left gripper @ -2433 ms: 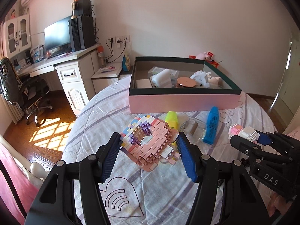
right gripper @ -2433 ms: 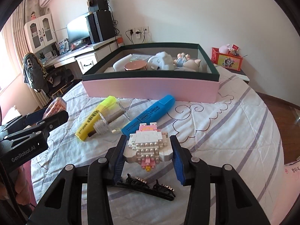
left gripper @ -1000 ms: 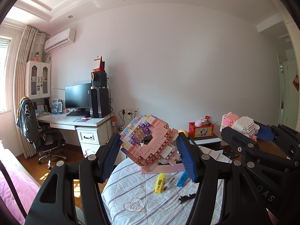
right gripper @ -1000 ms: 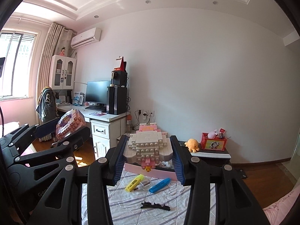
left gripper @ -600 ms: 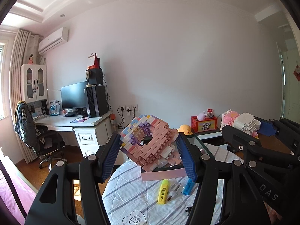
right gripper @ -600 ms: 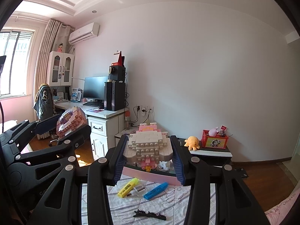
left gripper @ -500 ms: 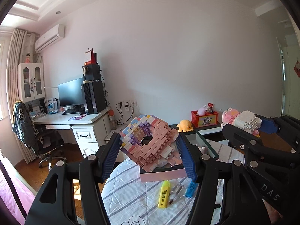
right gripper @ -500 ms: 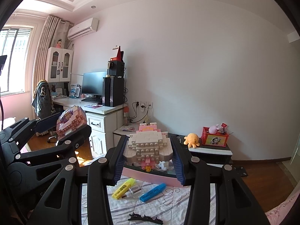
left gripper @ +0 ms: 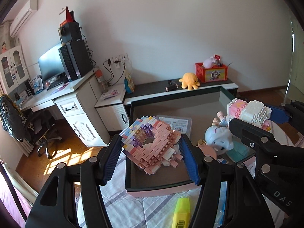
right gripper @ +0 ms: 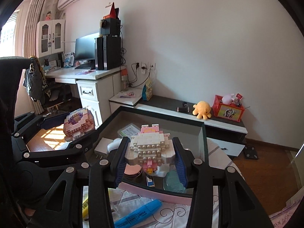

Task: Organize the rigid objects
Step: 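Lower the block donut with left gripper while right lowers the block figure into the box, then open both grippers and withdraw them from the pink box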

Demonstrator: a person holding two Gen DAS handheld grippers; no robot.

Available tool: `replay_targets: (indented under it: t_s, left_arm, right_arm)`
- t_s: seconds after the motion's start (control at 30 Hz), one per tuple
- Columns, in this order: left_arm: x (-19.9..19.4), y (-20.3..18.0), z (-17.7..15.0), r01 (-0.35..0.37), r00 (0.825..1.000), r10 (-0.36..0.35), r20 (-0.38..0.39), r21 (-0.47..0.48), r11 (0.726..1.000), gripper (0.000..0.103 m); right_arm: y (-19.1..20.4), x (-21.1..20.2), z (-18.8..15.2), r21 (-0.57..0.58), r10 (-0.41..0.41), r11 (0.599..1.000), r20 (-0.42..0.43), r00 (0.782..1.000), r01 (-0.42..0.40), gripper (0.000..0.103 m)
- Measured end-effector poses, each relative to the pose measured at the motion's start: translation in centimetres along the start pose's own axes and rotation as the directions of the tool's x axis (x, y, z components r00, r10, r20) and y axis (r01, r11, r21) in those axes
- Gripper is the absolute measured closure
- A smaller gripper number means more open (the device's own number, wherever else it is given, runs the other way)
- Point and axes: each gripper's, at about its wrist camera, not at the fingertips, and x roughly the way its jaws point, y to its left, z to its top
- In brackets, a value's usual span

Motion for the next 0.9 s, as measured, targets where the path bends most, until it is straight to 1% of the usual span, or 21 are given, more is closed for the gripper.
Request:
replay_targets:
  t_s: [0.1, 0.23, 0.33, 0.43, 0.47, 0.5, 0.53, 0.57, 0.63, 0.67, 0.7, 0.8, 0.9]
  left_arm:
    - [3.4, -0.2, -0.3, 0.015, 0.997, -0.015, -0.077, 0.004, 1.0, 0.04]
    - [6.0, -0.7, -1.0, -0.002, 0.992, 0.005, -0.126, 0.025, 1.0, 0.04]
    - [6.6, -0.8, -1.1, 0.001, 0.992, 0.003, -0.128, 0.026, 1.0, 0.039]
    - [6.8, -0.6, -1.2, -0.017, 0.99, 0.02, -0.139, 0.023, 1.0, 0.033]
    - [6.8, -0.4, -1.2, -0.022, 0.99, 0.024, -0.141, 0.016, 1.0, 0.031]
    - [6.6, -0.1, -1.1, -0.015, 0.99, 0.016, -0.141, 0.01, 1.0, 0.03]
    - [6.2, 0.0, -1.1, -0.014, 0.99, 0.014, -0.141, 0.002, 1.0, 0.028]
    - [5.7, 0.3, -1.1, -0.019, 0.99, 0.017, -0.14, -0.01, 1.0, 0.022]
    - [4.2, 1.1, -1.0, -0.011, 0.993, 0.006, -0.118, -0.035, 0.999, 0.021]
    - [3.3, 1.4, -1.0, -0.005, 0.994, 0.0, -0.106, -0.05, 0.999, 0.018]
    - [2.2, 1.7, -0.9, 0.001, 0.996, -0.007, -0.092, -0.064, 0.998, 0.015]
    - [-1.5, 2.2, -1.1, 0.014, 0.999, -0.017, -0.037, -0.086, 0.996, 0.013]
    - [-5.8, 2.7, -1.5, 0.02, 1.0, -0.017, 0.026, -0.104, 0.994, 0.012]
  right_arm:
    - [-0.7, 3.3, -0.7, 0.015, 0.015, 1.0, -0.062, 0.998, -0.014, 0.057]
    - [-1.3, 6.3, -1.6, 0.034, 0.031, 0.999, -0.121, 0.992, -0.027, 0.057]
    - [-1.4, 6.9, -1.8, 0.03, 0.024, 0.999, -0.124, 0.992, -0.02, 0.055]
    - [-1.6, 7.1, -1.8, 0.037, 0.019, 0.999, -0.134, 0.991, -0.014, 0.054]
    - [-1.7, 7.1, -1.9, 0.044, 0.021, 0.999, -0.138, 0.99, -0.015, 0.051]
    - [-1.8, 7.1, -1.8, 0.054, 0.019, 0.998, -0.137, 0.99, -0.012, 0.046]
    - [-1.9, 6.9, -1.9, 0.06, 0.018, 0.998, -0.136, 0.99, -0.01, 0.044]
    - [-1.9, 6.5, -1.8, 0.066, 0.021, 0.998, -0.132, 0.991, -0.012, 0.041]
    - [-2.0, 5.3, -1.8, 0.082, 0.019, 0.997, -0.113, 0.993, -0.009, 0.034]
    - [-2.0, 4.6, -1.7, 0.089, 0.017, 0.996, -0.105, 0.994, -0.008, 0.026]
    - [-2.0, 3.8, -1.6, 0.094, 0.017, 0.996, -0.094, 0.995, -0.009, 0.021]
    - [-1.5, 0.8, -1.3, 0.1, 0.008, 0.995, -0.053, 0.999, -0.002, 0.02]
    - [-0.8, -3.0, -1.2, 0.103, -0.001, 0.995, 0.002, 1.0, 0.001, 0.019]
